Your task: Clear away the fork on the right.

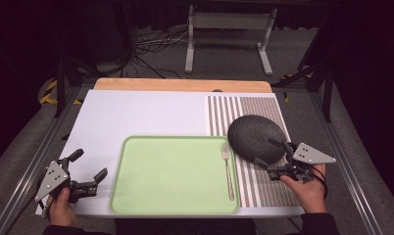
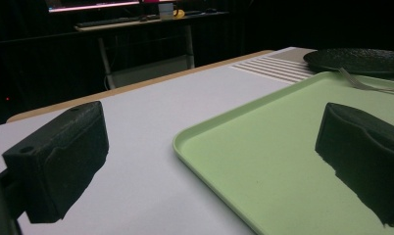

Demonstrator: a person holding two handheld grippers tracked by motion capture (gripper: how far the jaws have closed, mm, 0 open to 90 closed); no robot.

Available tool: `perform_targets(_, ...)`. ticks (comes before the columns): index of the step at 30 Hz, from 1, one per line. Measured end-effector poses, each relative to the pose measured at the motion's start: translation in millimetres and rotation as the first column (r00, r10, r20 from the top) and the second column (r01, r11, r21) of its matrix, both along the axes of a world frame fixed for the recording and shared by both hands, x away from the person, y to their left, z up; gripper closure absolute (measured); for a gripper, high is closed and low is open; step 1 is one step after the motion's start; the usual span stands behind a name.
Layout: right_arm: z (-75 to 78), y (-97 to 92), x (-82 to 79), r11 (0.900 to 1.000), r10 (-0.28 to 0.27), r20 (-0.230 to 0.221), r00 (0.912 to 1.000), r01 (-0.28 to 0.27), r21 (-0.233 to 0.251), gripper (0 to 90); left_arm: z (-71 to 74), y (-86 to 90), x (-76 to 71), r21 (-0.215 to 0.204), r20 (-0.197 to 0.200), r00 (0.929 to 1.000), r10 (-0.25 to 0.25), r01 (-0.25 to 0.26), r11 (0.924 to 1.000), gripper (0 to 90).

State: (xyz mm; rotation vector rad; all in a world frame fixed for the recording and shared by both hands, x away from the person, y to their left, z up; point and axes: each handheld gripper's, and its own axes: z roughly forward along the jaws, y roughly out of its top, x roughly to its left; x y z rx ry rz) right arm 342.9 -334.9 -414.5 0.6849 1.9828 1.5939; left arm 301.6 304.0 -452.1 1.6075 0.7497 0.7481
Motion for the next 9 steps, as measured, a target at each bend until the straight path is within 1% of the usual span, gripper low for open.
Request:
perform_targets(4, -11.9, -10.0, -4.8, 0.9999, -0.01, -0.004, 0.9999, 0.01, 0.011, 11.0, 0.4, -0.1, -0.3, -0.003, 0.003, 1.0, -0.002, 0.002, 1.0, 0.1)
perform_targets(7, -19.9, -15.1, -7.1, 0.9999, -0.009, -0.018, 0.9998, 0.008, -0.009, 11.0, 0.7, 0.5, -0.2, -0.007, 0.006, 1.0, -0.004, 0.004, 1.0, 0.1)
perform_targets(9, -22.3, -16.3, -7.9, 0.9999, -0.013, -0.022, 0.9997, 0.013, -0.01, 10.9, 0.7, 0.5, 0.1, -0.008, 0.007, 1.0, -0.003, 0.003, 1.0, 0.1)
